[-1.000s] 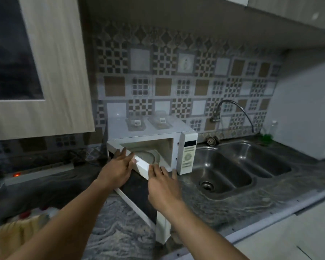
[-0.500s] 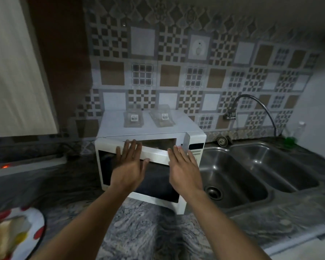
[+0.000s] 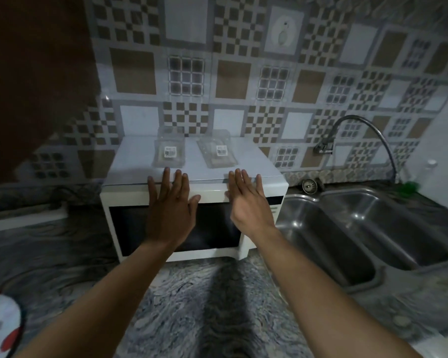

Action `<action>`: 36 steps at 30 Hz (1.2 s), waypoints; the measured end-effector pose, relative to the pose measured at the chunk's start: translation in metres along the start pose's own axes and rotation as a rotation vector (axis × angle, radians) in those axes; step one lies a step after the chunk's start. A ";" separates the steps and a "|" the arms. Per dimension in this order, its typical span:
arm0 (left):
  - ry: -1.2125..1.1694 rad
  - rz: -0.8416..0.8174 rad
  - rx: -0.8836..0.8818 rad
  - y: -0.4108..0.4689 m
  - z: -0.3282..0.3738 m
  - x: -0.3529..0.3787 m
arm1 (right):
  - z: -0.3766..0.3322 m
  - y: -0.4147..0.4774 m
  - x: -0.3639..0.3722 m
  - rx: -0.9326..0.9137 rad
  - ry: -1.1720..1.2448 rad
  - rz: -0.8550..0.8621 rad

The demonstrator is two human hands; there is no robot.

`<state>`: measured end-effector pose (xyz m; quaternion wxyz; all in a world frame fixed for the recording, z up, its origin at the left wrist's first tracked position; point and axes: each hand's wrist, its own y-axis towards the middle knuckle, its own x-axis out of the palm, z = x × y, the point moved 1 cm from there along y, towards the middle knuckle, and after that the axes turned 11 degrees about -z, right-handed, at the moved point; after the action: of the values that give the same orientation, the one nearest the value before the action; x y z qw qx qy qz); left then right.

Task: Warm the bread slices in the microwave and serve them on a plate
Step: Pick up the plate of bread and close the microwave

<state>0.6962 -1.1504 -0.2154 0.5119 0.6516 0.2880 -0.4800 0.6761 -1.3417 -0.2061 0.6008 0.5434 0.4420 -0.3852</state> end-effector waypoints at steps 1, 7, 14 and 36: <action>0.004 -0.002 -0.003 0.004 0.000 -0.001 | 0.002 0.002 0.001 -0.012 -0.002 -0.005; -0.060 -0.012 -0.072 0.022 0.007 -0.006 | 0.021 0.020 -0.017 -0.098 0.076 -0.131; -0.103 -0.029 -0.074 0.028 0.001 -0.005 | 0.028 0.035 -0.039 -0.048 0.138 -0.273; -0.132 -0.096 -0.178 0.028 0.014 -0.023 | 0.031 0.036 -0.043 0.007 0.181 -0.260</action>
<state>0.7071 -1.1697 -0.1838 0.5618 0.5562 0.3260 -0.5184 0.6998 -1.3693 -0.1539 0.5017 0.5160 0.5596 -0.4109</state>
